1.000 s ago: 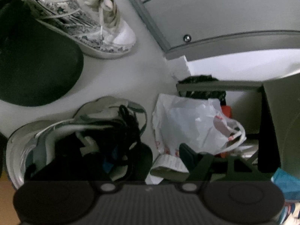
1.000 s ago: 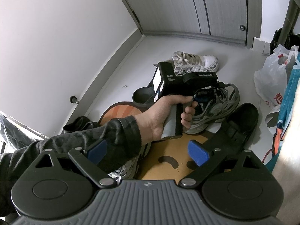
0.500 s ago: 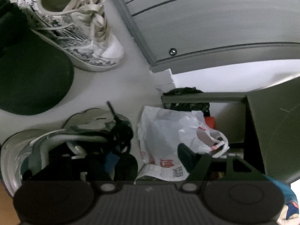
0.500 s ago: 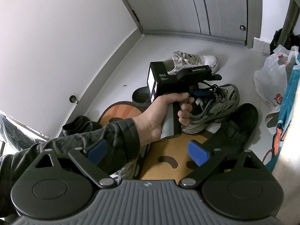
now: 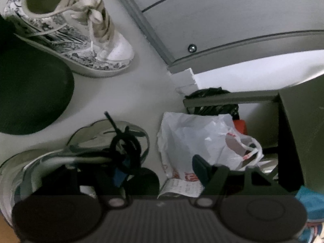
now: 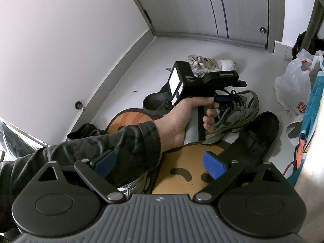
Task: Organize scattered shoes
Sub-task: 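Lower the left tool onto that grey sneaker and close on it, then lift the grey sneaker by its laces with the left tool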
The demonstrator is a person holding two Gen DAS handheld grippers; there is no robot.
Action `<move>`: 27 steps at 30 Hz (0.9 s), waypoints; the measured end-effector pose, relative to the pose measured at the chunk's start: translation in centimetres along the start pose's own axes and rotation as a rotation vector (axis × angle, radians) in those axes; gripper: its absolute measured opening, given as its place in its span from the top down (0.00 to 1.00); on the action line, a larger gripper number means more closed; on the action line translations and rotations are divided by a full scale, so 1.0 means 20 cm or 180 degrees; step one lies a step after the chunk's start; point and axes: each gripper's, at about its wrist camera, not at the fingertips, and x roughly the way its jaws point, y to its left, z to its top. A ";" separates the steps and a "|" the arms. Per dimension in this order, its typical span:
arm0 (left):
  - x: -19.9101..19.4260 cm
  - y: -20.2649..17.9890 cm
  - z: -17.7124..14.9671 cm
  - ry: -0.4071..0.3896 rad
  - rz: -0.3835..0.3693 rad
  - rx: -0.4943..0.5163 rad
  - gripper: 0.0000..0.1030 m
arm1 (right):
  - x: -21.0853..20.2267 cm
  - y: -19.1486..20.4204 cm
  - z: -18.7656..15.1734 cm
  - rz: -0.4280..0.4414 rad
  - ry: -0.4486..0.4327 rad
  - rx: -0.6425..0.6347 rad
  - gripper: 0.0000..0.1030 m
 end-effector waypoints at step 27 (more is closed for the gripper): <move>-0.13 0.13 0.02 -0.0323 -0.0324 -0.0274 0.91 | 0.02 0.01 -0.02 -0.0176 -0.0013 -0.0112 0.06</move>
